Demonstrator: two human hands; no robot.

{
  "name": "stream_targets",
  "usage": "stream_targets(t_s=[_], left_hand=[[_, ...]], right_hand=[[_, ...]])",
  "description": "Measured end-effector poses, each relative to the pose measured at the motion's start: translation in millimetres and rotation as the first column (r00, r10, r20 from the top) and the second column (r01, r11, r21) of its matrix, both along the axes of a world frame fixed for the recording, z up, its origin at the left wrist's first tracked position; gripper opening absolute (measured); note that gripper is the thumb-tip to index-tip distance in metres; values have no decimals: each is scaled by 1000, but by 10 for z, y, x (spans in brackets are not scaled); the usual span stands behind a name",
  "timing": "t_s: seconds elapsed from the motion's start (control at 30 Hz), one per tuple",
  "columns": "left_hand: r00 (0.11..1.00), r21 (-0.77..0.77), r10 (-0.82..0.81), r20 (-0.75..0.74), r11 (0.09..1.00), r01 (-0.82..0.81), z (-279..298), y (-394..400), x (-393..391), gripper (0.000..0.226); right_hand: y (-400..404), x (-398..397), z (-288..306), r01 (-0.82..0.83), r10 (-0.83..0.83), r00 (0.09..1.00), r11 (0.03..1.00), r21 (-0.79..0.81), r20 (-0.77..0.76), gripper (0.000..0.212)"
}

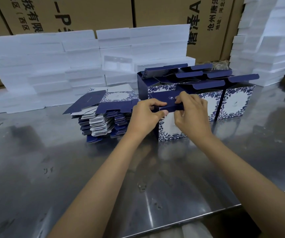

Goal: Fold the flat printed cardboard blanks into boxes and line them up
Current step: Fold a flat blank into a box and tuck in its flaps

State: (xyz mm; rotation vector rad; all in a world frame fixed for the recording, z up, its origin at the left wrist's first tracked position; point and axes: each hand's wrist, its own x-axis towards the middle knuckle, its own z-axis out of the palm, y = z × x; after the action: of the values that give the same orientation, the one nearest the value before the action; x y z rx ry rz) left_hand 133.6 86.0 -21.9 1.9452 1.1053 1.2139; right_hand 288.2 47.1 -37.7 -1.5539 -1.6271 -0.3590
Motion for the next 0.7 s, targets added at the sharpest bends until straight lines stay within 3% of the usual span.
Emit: stream_targets(t_s=[0.33, 0.7], left_hand=[[999, 7, 50, 13, 999, -50, -32, 295, 193, 24], [990, 34, 142, 21, 989, -143, -43, 487, 297, 26]], right_hand=[[219, 112, -118, -10, 10, 1000, 1000, 1, 0, 33], [525, 133, -68, -30, 31, 999, 993, -115, 7, 38]])
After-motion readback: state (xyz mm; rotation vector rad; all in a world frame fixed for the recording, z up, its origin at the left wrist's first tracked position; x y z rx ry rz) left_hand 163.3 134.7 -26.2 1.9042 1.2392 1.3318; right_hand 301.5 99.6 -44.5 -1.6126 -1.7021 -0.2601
